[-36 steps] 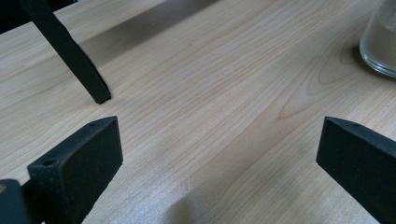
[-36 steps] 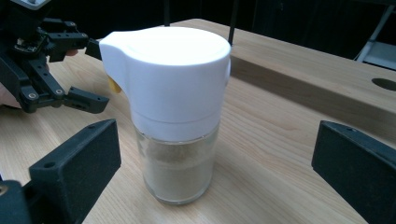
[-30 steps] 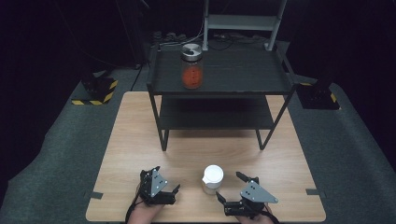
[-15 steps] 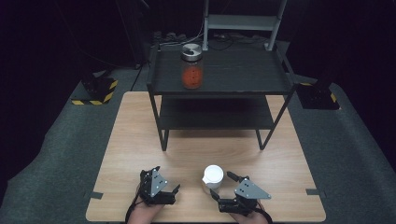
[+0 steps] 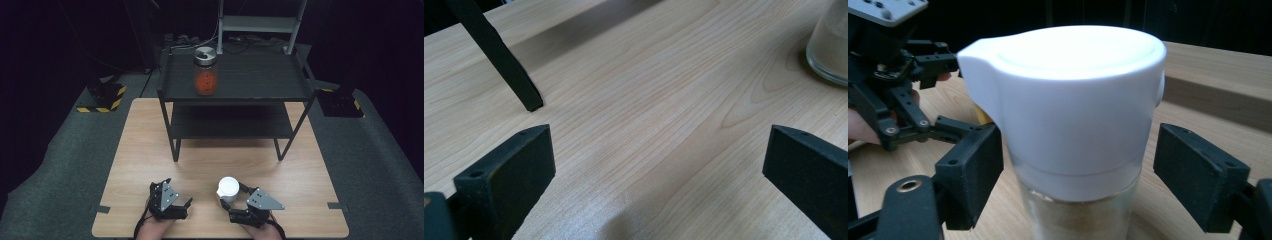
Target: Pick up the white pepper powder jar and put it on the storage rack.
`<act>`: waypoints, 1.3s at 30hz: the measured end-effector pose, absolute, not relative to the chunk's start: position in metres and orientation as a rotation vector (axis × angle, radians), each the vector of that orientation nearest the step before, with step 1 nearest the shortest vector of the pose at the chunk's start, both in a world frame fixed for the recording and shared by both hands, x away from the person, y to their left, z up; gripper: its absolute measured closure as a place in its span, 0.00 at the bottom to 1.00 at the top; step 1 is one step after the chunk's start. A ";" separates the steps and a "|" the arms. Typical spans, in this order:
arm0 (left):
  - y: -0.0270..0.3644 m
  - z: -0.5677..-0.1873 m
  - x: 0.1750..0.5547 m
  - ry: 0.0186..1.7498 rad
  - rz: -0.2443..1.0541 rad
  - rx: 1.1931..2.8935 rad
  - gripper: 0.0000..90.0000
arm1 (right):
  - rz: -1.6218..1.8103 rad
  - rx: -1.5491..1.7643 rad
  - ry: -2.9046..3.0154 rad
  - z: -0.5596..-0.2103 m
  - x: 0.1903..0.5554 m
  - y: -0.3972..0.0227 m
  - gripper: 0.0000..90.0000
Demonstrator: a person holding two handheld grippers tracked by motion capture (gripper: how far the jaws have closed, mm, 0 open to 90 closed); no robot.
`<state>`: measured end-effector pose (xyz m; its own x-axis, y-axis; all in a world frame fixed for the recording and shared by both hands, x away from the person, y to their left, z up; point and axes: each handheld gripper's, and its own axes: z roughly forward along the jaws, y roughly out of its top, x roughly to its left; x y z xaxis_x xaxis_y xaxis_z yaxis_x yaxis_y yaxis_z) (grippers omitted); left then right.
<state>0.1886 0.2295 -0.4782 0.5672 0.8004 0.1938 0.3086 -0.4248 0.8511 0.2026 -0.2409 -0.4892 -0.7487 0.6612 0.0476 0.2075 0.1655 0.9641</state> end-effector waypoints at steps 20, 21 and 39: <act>0.231 -0.478 0.189 0.888 0.761 1.989 0.01 | 1.647 0.815 2.042 -0.501 0.205 -0.242 0.31; 0.231 -0.478 0.189 0.889 0.761 1.988 0.01 | 1.647 0.814 2.039 -0.501 0.205 -0.242 0.32; 0.231 -0.478 0.189 0.882 0.761 1.990 0.01 | 1.637 0.814 2.005 -0.498 0.201 -0.246 0.33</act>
<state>0.1891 0.2310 -0.4781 0.5736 0.7964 0.1916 0.3071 -0.4259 0.8510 0.2008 -0.2456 -0.4985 -0.7381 0.6735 0.0387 0.1728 0.1333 0.9759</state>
